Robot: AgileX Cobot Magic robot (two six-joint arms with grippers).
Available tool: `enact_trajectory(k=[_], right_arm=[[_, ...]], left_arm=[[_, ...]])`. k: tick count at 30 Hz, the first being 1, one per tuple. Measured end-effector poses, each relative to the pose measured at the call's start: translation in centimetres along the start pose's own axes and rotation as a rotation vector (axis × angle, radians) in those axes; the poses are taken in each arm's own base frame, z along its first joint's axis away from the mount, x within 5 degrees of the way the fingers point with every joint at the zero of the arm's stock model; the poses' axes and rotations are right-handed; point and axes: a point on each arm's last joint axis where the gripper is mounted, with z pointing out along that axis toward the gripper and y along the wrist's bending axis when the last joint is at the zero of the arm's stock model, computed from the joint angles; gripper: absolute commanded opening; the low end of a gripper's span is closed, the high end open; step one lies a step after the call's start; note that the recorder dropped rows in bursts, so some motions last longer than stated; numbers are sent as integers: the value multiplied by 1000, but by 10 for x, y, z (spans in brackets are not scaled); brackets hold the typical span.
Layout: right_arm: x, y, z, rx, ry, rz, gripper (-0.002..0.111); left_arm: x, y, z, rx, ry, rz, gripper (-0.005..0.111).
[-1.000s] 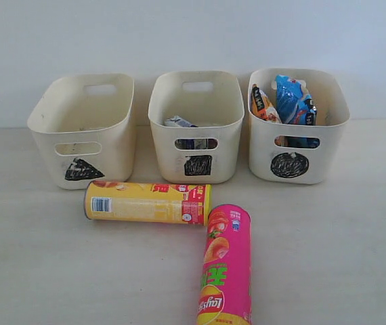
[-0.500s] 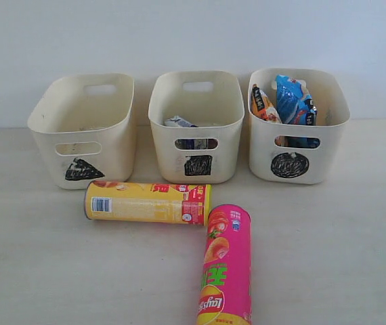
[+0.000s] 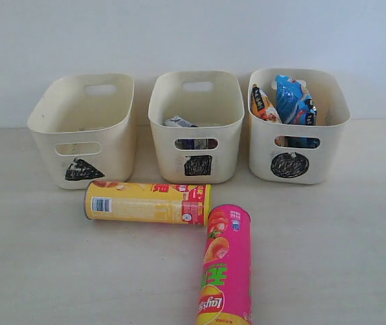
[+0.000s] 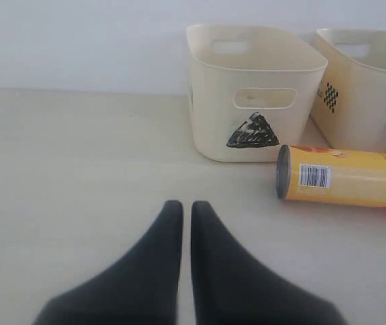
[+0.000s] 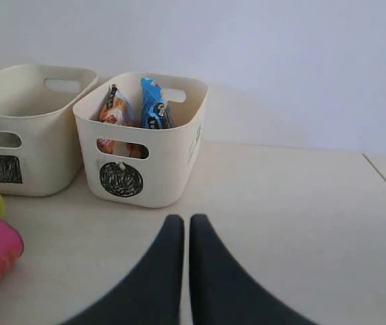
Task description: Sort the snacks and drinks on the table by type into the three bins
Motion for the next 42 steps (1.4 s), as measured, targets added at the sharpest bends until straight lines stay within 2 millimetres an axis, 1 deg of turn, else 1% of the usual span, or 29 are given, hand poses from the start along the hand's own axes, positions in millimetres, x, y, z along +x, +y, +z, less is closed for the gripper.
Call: enact_trajectory(k=[3,11,14,29,40,42], right_arm=[[12,1,3,-7,25,0,0],[34,3,12,-18,48,11,0],[47,4,16,-19,63,11,0],[53,5,16,-24,100,24,0],[54,5,16,-24,110,24,0],[54,5,16,-24,111,24,0]], left_arm=[[0,0,0,0,0,0,4],[0,0,0,0,0,0,4],[0,0,0,0,0,0,4],[0,0,0,0,0,0,4],[0,0,0,-1,0,4,4],[-2,1,0,-7,-27,66,4]])
